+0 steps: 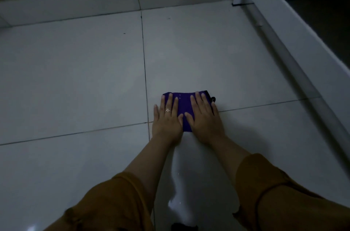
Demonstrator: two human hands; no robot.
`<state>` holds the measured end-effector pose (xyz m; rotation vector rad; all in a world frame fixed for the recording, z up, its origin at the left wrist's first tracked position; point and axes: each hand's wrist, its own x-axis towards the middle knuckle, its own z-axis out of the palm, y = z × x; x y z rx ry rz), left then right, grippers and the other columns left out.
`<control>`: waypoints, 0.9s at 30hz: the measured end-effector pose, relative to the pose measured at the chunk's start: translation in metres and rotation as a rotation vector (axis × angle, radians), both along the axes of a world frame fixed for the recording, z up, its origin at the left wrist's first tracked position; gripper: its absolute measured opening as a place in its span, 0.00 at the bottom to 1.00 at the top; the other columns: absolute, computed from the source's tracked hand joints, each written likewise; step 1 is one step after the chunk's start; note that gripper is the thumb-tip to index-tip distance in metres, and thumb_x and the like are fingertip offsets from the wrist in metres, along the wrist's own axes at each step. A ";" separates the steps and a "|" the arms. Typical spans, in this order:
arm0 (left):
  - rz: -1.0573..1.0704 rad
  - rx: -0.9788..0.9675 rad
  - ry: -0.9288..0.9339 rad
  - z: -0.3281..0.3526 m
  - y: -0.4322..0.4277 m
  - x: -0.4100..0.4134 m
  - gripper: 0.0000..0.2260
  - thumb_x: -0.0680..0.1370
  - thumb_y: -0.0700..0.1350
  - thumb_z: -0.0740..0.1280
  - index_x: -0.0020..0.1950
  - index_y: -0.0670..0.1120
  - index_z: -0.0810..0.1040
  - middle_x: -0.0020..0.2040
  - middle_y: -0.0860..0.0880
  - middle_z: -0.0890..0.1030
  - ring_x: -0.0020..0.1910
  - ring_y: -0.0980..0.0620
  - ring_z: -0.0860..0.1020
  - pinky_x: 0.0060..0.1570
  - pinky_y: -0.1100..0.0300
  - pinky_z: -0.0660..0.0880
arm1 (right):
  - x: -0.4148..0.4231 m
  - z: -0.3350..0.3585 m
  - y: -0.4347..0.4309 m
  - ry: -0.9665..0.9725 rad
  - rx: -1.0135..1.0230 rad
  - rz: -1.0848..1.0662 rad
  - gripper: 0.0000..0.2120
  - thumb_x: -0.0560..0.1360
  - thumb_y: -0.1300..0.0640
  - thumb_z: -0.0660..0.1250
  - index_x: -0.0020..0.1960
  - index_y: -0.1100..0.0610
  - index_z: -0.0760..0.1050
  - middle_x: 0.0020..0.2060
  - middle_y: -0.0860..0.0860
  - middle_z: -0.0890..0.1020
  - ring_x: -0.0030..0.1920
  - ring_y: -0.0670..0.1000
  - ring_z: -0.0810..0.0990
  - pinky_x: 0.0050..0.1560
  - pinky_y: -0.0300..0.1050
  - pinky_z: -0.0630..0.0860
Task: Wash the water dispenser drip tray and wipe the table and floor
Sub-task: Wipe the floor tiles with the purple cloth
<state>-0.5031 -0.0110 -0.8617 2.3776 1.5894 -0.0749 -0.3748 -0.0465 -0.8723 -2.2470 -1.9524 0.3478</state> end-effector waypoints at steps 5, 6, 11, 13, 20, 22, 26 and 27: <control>-0.041 0.019 0.016 0.002 0.026 0.021 0.25 0.83 0.51 0.44 0.77 0.45 0.39 0.78 0.47 0.39 0.76 0.48 0.35 0.72 0.49 0.34 | 0.017 -0.004 0.021 -0.005 0.040 -0.071 0.29 0.81 0.45 0.48 0.78 0.55 0.46 0.78 0.52 0.48 0.77 0.49 0.43 0.75 0.50 0.41; -0.044 0.020 0.021 0.002 0.034 0.026 0.25 0.83 0.51 0.44 0.77 0.45 0.39 0.78 0.47 0.39 0.76 0.48 0.35 0.72 0.49 0.35 | 0.022 -0.004 0.029 -0.008 0.040 -0.062 0.29 0.81 0.45 0.48 0.78 0.55 0.46 0.78 0.52 0.48 0.77 0.49 0.43 0.75 0.50 0.41; -0.028 0.037 0.045 0.000 0.083 0.046 0.25 0.83 0.51 0.42 0.77 0.46 0.38 0.78 0.47 0.38 0.76 0.48 0.35 0.73 0.47 0.36 | 0.049 0.000 0.084 0.003 0.038 0.000 0.29 0.81 0.45 0.48 0.78 0.56 0.45 0.78 0.52 0.47 0.77 0.49 0.43 0.75 0.50 0.40; -0.031 0.047 0.041 -0.002 0.106 0.053 0.25 0.83 0.51 0.42 0.77 0.46 0.38 0.78 0.47 0.38 0.76 0.48 0.35 0.73 0.48 0.37 | 0.056 0.000 0.107 -0.010 0.047 0.005 0.29 0.81 0.45 0.48 0.78 0.56 0.45 0.78 0.52 0.48 0.77 0.50 0.44 0.75 0.50 0.41; -0.015 0.102 -0.001 -0.009 0.198 0.082 0.25 0.83 0.51 0.42 0.78 0.46 0.41 0.78 0.48 0.41 0.77 0.48 0.37 0.74 0.48 0.38 | 0.088 -0.006 0.204 -0.096 0.067 0.010 0.29 0.81 0.44 0.46 0.78 0.56 0.46 0.78 0.52 0.48 0.77 0.49 0.45 0.76 0.50 0.43; -0.007 0.118 -0.010 -0.012 0.223 0.092 0.25 0.83 0.51 0.42 0.78 0.46 0.42 0.79 0.48 0.42 0.77 0.48 0.38 0.73 0.48 0.38 | 0.097 -0.006 0.231 -0.096 0.063 0.006 0.29 0.81 0.44 0.46 0.78 0.56 0.46 0.78 0.51 0.48 0.77 0.49 0.45 0.75 0.50 0.43; 0.030 0.140 -0.032 -0.016 0.264 0.110 0.24 0.83 0.52 0.43 0.78 0.47 0.43 0.79 0.49 0.43 0.77 0.49 0.38 0.73 0.48 0.37 | 0.113 -0.006 0.274 -0.091 0.048 0.009 0.29 0.81 0.44 0.45 0.78 0.55 0.45 0.78 0.51 0.47 0.77 0.49 0.44 0.75 0.51 0.42; 0.033 0.140 -0.029 -0.016 0.272 0.115 0.24 0.83 0.51 0.43 0.78 0.47 0.43 0.79 0.49 0.43 0.77 0.48 0.38 0.73 0.48 0.37 | 0.117 -0.005 0.283 -0.091 0.040 0.018 0.29 0.81 0.44 0.45 0.78 0.55 0.45 0.78 0.51 0.47 0.77 0.49 0.44 0.75 0.51 0.42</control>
